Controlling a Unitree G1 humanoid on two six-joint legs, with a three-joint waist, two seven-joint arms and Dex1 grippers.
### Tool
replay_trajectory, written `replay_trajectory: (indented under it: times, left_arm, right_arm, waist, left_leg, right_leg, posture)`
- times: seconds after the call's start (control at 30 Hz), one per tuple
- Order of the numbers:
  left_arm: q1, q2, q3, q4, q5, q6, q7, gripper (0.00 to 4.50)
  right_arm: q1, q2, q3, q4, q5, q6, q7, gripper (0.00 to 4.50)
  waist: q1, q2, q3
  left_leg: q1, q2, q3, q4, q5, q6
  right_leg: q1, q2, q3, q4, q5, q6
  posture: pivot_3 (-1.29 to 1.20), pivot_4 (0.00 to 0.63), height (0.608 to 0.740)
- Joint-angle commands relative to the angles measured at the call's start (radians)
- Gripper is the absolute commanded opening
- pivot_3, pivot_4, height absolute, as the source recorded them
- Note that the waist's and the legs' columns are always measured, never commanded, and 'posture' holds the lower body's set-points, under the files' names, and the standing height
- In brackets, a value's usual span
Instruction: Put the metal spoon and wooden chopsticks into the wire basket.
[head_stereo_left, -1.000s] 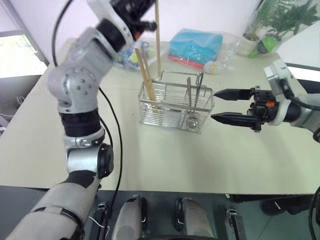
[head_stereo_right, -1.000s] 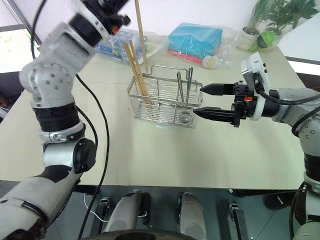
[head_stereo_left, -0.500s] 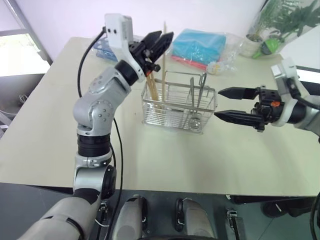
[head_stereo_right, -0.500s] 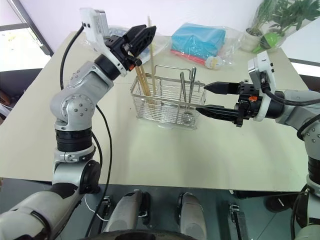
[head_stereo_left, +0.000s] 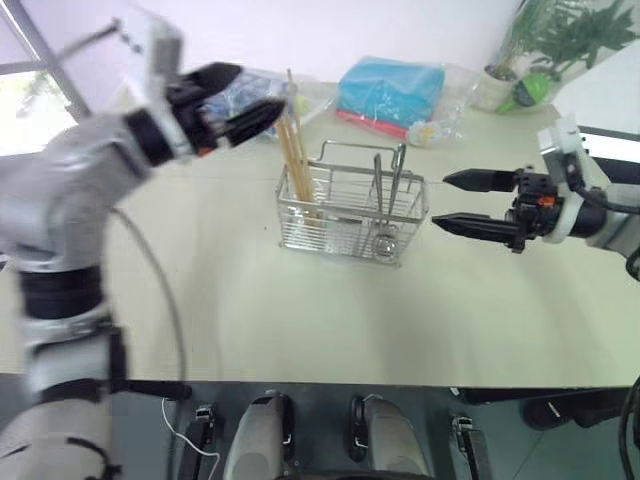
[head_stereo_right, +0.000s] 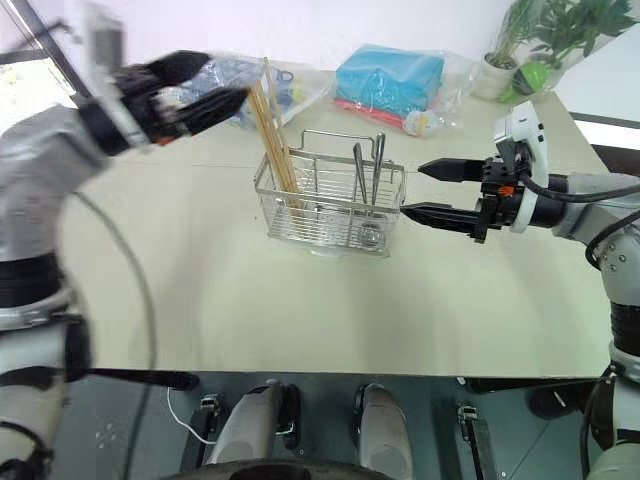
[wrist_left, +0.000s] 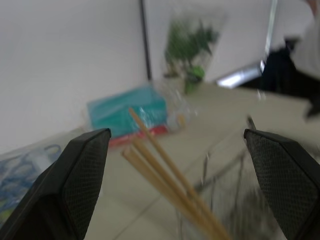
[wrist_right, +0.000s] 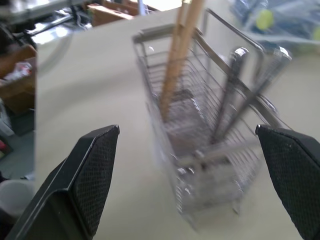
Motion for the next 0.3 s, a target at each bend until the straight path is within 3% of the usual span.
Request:
replay_trajectory:
  times: [0.03, 0.17, 0.3]
  left_arm:
    - [0.061, 0.138, 0.025, -0.042, -0.035, -0.007, -0.215, 4.48]
    - [0.187, 0.262, 0.062, -0.048, 0.014, -0.07, -0.324, 4.48]
    - [0.285, 0.307, 0.084, -0.063, 0.053, -0.126, -0.36, 4.48]
  right_arm:
    - [-0.033, -0.034, -0.001, 0.078, -0.054, -0.072, 0.078, 4.5]
    - [-0.083, -0.045, 0.03, 0.202, -0.12, -0.136, 0.146, 4.5]
    - [-0.117, -0.036, 0.057, 0.275, -0.167, -0.175, 0.189, 4.5]
  waist:
    - [0.003, 0.0, 0.0]
    - [-0.003, 0.001, 0.0]
    - [-0.006, 0.002, 0.001]
  left_leg:
    - [0.0, 0.0, 0.0, 0.0, 0.0, 0.0]
    - [0.0, 0.0, 0.0, 0.0, -0.001, 0.001]
    - [0.0, 0.0, 0.0, -0.004, 0.0, -0.001]
  right_leg:
    - [0.0, 0.0, 0.0, 0.0, -0.001, -0.001]
    - [0.0, -0.001, 0.0, -0.001, -0.002, -0.004]
    - [-0.003, -0.001, 0.001, -0.001, -0.002, -0.004]
  posture:
    - [0.0, 0.15, 0.715]
    - [0.0, 0.15, 0.715]
    - [0.0, 0.15, 0.715]
